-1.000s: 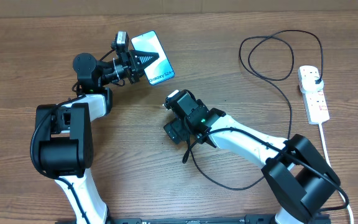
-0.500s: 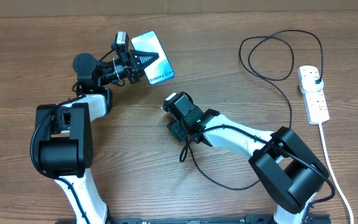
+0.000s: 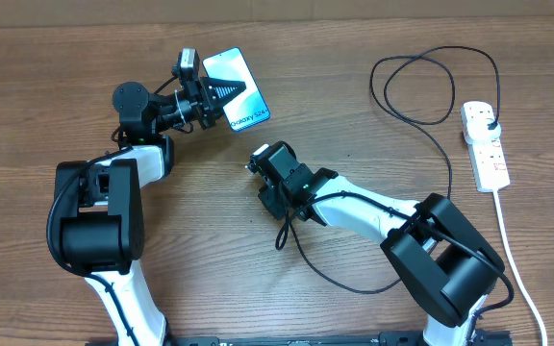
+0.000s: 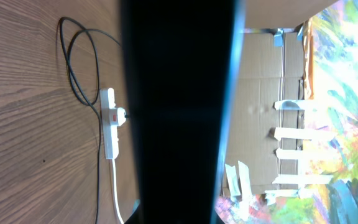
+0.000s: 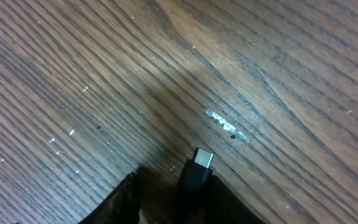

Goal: Plug charger to phone and switch on socket

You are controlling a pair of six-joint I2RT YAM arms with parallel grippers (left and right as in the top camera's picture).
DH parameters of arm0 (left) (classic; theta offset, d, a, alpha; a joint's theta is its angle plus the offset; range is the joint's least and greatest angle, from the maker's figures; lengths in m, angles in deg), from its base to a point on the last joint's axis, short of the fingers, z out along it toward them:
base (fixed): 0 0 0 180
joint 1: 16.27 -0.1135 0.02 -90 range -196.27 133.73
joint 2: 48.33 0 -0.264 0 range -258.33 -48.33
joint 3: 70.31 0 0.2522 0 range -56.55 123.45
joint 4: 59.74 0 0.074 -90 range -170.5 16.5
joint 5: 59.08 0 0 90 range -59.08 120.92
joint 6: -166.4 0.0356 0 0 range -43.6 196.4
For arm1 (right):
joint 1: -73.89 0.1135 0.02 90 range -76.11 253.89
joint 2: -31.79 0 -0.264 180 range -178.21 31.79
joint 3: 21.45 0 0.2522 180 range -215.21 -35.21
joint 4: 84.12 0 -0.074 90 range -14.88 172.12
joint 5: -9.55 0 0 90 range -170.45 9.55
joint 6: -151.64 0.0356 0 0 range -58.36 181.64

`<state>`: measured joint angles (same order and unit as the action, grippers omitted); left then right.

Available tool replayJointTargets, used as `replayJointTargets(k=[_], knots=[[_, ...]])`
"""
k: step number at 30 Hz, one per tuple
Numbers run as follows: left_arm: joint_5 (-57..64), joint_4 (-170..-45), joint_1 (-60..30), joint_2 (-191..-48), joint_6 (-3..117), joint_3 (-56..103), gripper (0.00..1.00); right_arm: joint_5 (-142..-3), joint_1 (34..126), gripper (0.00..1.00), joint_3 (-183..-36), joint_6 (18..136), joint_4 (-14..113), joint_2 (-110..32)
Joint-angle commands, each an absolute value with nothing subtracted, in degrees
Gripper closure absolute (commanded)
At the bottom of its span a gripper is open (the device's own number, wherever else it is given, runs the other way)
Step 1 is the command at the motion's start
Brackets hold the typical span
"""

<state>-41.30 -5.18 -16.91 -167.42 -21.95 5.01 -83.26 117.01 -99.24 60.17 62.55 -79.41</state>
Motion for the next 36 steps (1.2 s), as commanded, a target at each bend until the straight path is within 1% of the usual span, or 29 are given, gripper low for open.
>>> replayJointTargets(k=[1, 5, 8, 14, 16, 18, 22, 25, 29, 32, 36], knots=[[-41.43, -4.7, -17.11, -166.83, -20.29, 6.24, 0.96, -82.67, 116.9, 0.68, -98.87, 61.44, 61.06, -82.36], [-41.54, -4.7, -17.11, -166.83, -20.31, 6.24, 0.96, -82.69, 116.9, 0.73, -98.87, 61.46, 59.75, -82.36], [-41.56, -4.7, -17.11, -166.83, -20.46, 6.24, 0.96, -82.71, 116.9, 0.74, -98.87, 61.63, 58.81, -82.36], [-41.56, -4.7, -17.07, -166.83, -20.48, 6.24, 0.96, -82.93, 116.9, 0.83, -98.87, 61.63, 58.16, -82.36], [-41.56, -4.7, -17.04, -166.83, -20.51, 6.24, 0.96, -82.91, 116.9, 0.88, -98.87, 61.63, 57.81, -82.36], [-41.56, -4.7, -17.04, -166.83, -20.51, 6.24, 0.96, -82.91, 116.9, 0.95, -98.87, 61.85, 57.48, -82.36], [-41.56, -4.7, -17.04, -166.83, -20.48, 6.24, 0.96, -82.27, 116.9, 0.96, -99.15, 66.11, 55.36, -82.34], [-41.56, -4.7, -17.04, -166.83, -20.48, 6.24, 0.96, -76.46, 116.15, 0.96, -100.05, 67.88, 52.34, -82.08], [-41.56, -4.7, -17.04, -166.83, -20.48, 6.24, 0.96, -64.39, 113.42, 0.96, -100.2, 67.86, 50.9, -80.0], [-41.59, -4.7, -17.04, -166.83, -20.48, 6.24, 0.96, -57.01, 110.51, 0.96, -100.2, 67.84, 50.24, -77.75], [-41.78, -4.7, -17.02, -166.83, -20.46, 6.24, 0.96, -42.12, 104.55, 0.96, -100.2, 67.6, 50.68, -74.51]])
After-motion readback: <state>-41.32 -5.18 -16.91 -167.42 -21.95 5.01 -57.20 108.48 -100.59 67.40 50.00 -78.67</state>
